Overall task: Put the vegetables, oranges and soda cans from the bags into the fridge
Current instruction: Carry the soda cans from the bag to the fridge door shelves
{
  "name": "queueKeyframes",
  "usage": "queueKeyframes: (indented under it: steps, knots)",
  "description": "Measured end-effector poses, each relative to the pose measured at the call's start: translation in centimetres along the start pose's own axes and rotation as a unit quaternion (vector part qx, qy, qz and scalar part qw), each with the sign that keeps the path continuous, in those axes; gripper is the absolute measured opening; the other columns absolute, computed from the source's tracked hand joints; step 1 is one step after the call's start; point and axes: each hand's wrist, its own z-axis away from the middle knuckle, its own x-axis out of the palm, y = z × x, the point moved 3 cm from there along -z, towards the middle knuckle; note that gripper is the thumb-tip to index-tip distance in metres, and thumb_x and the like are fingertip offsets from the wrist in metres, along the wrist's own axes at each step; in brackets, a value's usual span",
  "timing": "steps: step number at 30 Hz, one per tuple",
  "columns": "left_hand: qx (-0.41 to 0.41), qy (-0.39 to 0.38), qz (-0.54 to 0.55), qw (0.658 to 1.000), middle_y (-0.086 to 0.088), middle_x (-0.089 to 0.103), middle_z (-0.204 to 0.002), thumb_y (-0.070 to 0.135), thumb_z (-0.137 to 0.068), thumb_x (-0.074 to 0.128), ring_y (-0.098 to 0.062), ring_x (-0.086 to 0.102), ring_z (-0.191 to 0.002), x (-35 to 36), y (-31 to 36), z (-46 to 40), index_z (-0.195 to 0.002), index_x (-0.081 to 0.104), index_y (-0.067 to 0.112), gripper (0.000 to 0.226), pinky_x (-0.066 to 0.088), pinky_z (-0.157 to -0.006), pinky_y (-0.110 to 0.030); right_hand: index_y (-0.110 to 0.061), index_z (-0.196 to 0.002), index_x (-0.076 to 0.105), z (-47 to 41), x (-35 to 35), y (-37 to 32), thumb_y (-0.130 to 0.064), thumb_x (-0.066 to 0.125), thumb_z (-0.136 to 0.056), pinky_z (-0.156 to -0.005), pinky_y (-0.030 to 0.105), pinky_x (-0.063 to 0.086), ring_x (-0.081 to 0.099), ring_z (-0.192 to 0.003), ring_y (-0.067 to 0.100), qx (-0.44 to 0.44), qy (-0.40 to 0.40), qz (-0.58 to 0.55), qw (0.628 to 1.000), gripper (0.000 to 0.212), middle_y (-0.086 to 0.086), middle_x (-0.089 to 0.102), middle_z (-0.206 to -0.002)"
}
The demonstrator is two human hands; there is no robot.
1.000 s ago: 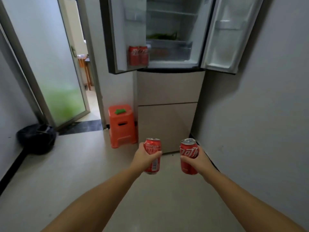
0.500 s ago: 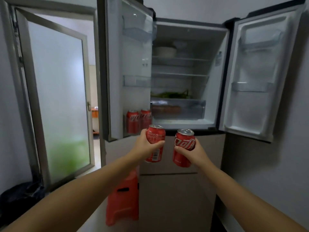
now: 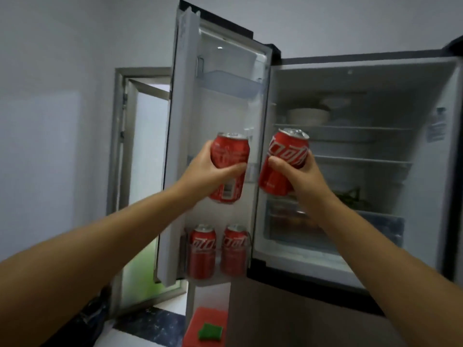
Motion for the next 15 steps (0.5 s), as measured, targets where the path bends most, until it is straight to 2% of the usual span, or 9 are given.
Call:
queueKeyframes:
  steps: [2,4,7,10,12,15]
  knots:
    - [0.021,0.045,0.004,0.999,0.003,0.064,-0.098,0.022,-0.076,0.075,-0.01,0.065,-0.088,-0.8,1.3,-2.7,-0.113,0.047,0.023,0.046,0.054,-0.074,-0.027,-0.012,-0.127,0.046,-3.5,0.4,-0.5,-0.02,0.079,-0.073,-0.095,0.049,0.049,0.061,-0.109,0.025,-0.038,-0.024,-0.012,0.999,0.064,0.011,0.06,-0.119]
    - [0.037,0.08,0.009,0.996,0.0,0.065,-0.102,0.024,-0.077,0.074,-0.014,0.067,-0.092,-1.6,2.3,-5.0,-0.116,0.048,0.02,0.047,0.056,-0.077,-0.032,-0.012,-0.125,0.044,-6.4,1.4,-1.0,-0.017,0.076,-0.076,-0.094,0.042,0.05,0.06,-0.108,0.021,-0.07,-0.033,-0.013,0.997,0.058,0.01,0.059,-0.119]
    - [0.052,0.124,-0.011,0.991,-0.004,0.064,-0.107,0.024,-0.078,0.075,-0.016,0.066,-0.095,-2.2,2.3,-7.9,-0.12,0.046,0.016,0.052,0.056,-0.078,-0.032,-0.015,-0.124,0.041,-9.6,3.2,-0.6,-0.016,0.077,-0.075,-0.088,0.03,0.049,0.059,-0.103,0.012,-0.106,-0.035,-0.005,0.994,0.061,0.004,0.058,-0.115]
    - [0.028,0.149,-0.066,0.986,-0.003,0.062,-0.105,0.025,-0.076,0.077,-0.014,0.064,-0.093,-2.2,0.6,-9.6,-0.117,0.044,0.014,0.054,0.054,-0.078,-0.034,-0.013,-0.126,0.039,-11.3,5.2,1.2,-0.018,0.078,-0.075,-0.085,0.027,0.047,0.058,-0.101,0.011,-0.099,-0.048,0.029,0.993,0.065,0.0,0.056,-0.111]
    - [-0.01,0.151,-0.097,0.984,-0.004,0.061,-0.106,0.029,-0.073,0.079,-0.016,0.064,-0.094,-2.2,-1.0,-10.4,-0.118,0.043,0.013,0.059,0.055,-0.079,-0.036,-0.014,-0.127,0.037,-11.9,6.2,2.7,-0.024,0.078,-0.075,-0.077,0.022,0.047,0.056,-0.102,0.014,-0.073,-0.057,0.067,0.993,0.067,0.001,0.055,-0.113]
    - [-0.037,0.165,-0.129,0.977,-0.006,0.064,-0.105,0.047,-0.062,0.081,-0.019,0.068,-0.093,-2.3,-2.0,-11.1,-0.118,0.048,0.011,0.075,0.059,-0.077,-0.038,-0.012,-0.128,0.035,-12.1,6.5,4.0,-0.034,0.078,-0.074,-0.068,0.018,0.042,0.056,-0.1,0.015,-0.078,-0.062,0.143,0.985,0.072,0.001,0.055,-0.112]
